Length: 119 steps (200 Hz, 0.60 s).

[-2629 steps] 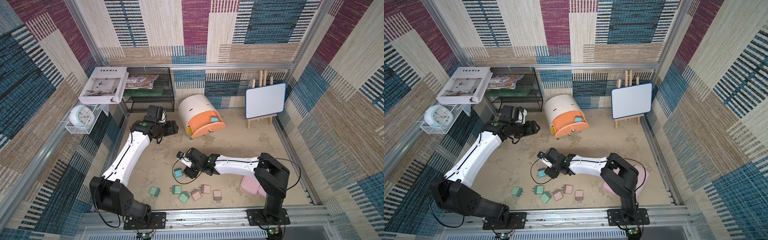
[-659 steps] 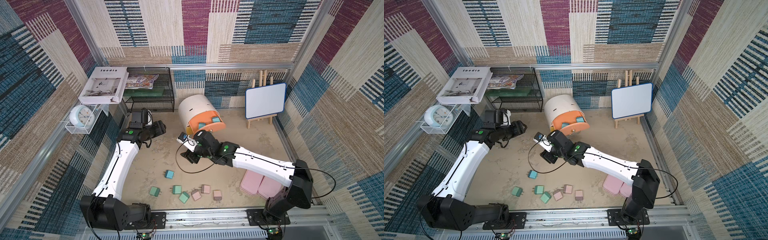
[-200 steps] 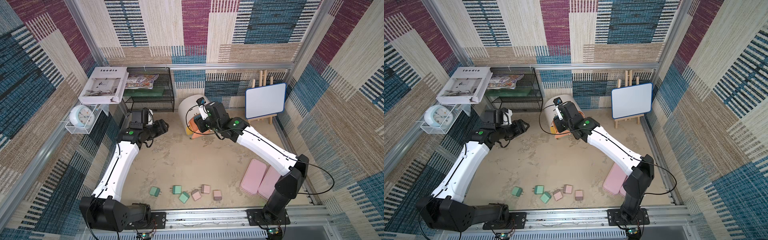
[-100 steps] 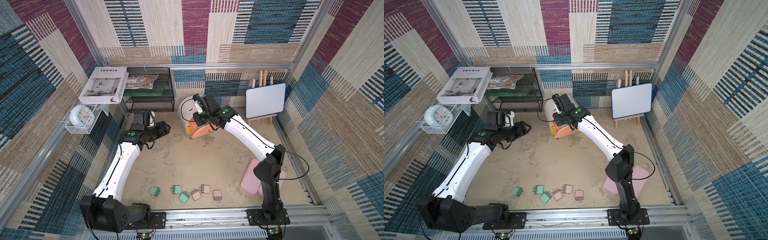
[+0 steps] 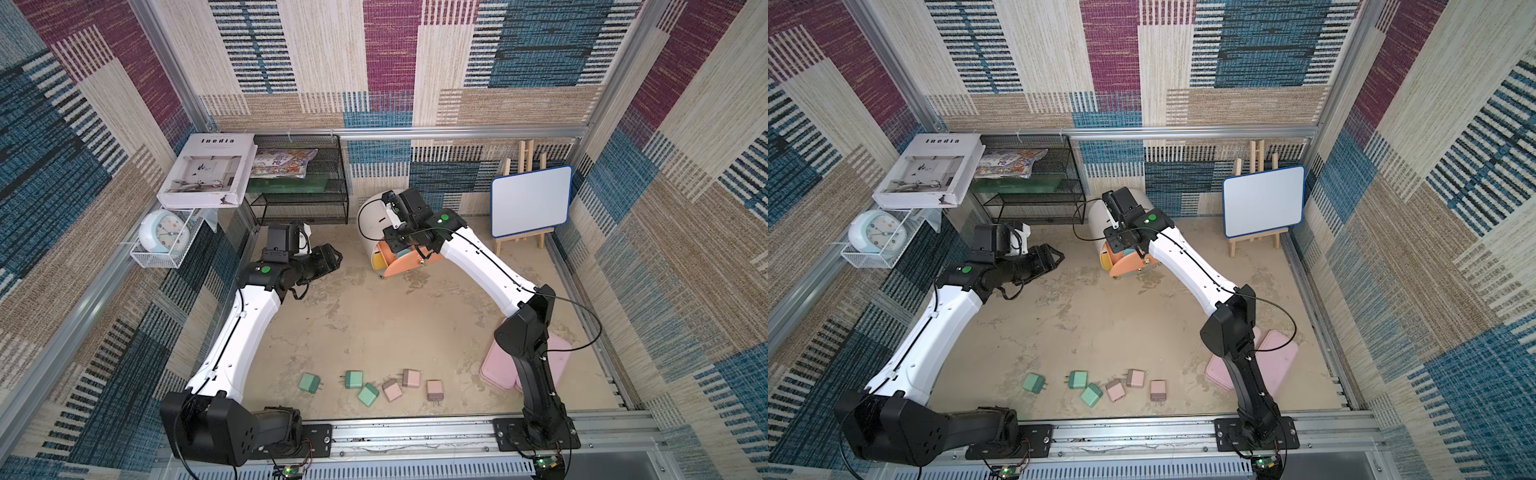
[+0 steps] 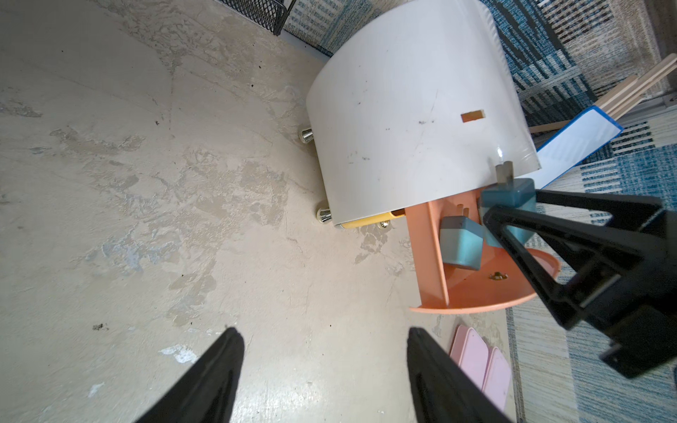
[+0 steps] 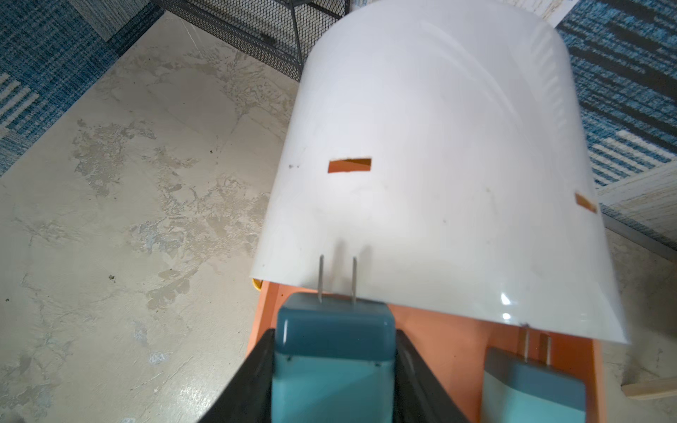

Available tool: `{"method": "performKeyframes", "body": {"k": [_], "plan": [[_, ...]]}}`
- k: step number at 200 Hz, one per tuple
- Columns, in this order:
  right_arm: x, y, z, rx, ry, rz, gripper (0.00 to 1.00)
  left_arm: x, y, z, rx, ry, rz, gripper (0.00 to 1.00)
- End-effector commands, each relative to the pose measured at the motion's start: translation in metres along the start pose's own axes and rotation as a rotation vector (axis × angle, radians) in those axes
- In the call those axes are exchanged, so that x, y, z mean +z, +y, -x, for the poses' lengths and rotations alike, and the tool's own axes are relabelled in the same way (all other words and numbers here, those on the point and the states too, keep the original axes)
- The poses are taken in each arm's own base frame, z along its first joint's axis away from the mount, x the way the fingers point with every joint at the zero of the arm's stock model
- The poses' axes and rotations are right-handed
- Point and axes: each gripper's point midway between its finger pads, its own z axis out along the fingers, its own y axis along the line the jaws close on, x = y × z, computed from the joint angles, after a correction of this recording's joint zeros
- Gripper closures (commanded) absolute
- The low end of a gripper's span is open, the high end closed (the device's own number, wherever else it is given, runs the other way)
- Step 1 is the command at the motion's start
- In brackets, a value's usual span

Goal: Place the plugs into the drawer by color
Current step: Place the plug in the drawer.

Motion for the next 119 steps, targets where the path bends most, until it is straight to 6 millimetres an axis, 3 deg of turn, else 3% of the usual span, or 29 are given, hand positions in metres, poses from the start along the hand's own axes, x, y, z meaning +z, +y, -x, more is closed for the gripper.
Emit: {"method": "performKeyframes", "body": {"k": [1, 47, 119], "plan": [[0.009, -0.001, -0.013, -0.008, 0.048, -0.004, 0.51, -0.003, -0.005, 0.004, 0.022, -0.023, -0.021, 0.25], [0.011, 0.000, -0.021, 0.002, 0.077, 0.004, 0.50, -0.003, -0.004, 0.004, 0.023, -0.024, -0.015, 0.25], [0.006, 0.000, -0.008, -0.008, 0.031, 0.017, 0.42, 0.000, 0.001, 0.004, 0.025, -0.021, 0.004, 0.24]]}}
